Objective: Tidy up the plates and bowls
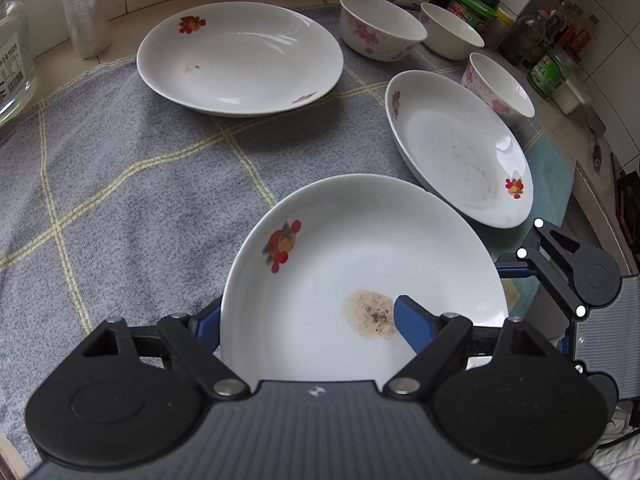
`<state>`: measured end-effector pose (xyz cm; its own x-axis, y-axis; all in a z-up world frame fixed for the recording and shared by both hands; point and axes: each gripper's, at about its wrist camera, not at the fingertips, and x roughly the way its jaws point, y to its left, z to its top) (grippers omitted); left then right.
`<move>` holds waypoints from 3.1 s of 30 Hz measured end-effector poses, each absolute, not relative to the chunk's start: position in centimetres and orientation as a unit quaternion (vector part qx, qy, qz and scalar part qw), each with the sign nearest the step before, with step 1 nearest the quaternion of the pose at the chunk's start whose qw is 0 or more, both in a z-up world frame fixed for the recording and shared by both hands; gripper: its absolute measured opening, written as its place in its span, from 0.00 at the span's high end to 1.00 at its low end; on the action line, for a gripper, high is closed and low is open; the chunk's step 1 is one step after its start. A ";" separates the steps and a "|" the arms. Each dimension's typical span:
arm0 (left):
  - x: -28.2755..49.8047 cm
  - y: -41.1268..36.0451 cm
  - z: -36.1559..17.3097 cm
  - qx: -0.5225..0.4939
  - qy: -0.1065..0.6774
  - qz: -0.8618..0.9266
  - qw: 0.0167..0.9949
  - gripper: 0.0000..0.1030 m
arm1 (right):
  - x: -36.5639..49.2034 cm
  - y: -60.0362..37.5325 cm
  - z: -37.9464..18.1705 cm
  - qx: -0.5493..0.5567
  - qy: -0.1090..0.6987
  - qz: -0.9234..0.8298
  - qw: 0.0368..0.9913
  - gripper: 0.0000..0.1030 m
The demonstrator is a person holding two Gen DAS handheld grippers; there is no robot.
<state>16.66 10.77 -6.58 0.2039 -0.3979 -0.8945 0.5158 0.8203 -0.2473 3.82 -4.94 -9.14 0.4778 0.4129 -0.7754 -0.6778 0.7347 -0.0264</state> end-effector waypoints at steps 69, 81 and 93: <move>22.6 28.5 -6.7 0.016 0.474 -0.191 0.860 0.16 | 14.5 11.2 -9.9 -0.233 0.373 0.363 0.821 0.00; 15.8 24.7 -1.0 0.097 0.338 -0.182 0.918 0.03 | 11.4 6.0 -7.1 -0.189 0.391 0.286 0.854 0.00; 11.7 12.6 -1.7 0.079 0.320 -0.259 0.908 0.02 | 8.7 -6.7 -3.4 -0.116 0.377 0.139 0.908 0.00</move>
